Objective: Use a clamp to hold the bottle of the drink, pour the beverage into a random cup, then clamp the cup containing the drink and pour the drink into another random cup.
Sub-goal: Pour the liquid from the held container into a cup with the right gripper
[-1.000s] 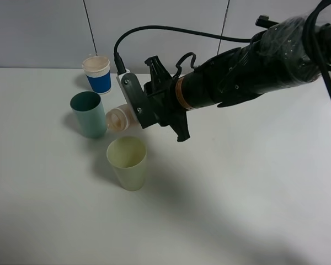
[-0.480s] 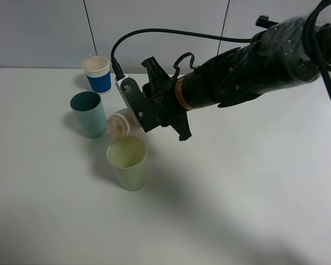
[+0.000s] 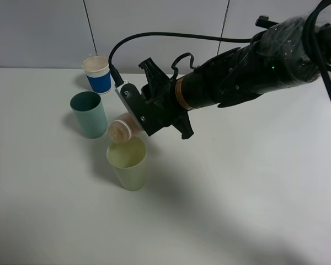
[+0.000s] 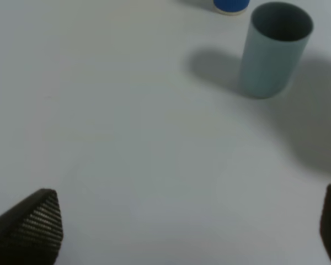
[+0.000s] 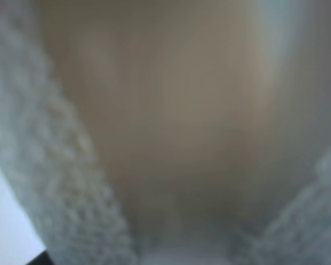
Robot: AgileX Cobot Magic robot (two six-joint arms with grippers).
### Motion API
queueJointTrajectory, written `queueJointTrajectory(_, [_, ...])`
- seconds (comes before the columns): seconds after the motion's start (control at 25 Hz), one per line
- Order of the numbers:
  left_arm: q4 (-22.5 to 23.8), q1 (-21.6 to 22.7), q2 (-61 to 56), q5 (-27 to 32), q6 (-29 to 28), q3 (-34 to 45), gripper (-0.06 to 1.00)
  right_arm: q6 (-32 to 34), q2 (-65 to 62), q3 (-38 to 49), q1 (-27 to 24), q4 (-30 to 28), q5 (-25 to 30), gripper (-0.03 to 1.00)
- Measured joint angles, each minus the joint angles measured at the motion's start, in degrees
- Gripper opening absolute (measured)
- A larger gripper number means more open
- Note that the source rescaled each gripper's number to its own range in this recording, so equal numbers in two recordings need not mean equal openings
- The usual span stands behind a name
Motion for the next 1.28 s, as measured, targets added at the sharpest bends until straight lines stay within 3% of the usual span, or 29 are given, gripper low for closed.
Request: queueJointTrajectory(1.28, [0.0,0.0,0.0,0.0,0.0,0.0,0.95,-4.15,-1.69,0.0,0.0,0.0,0.33,0.02])
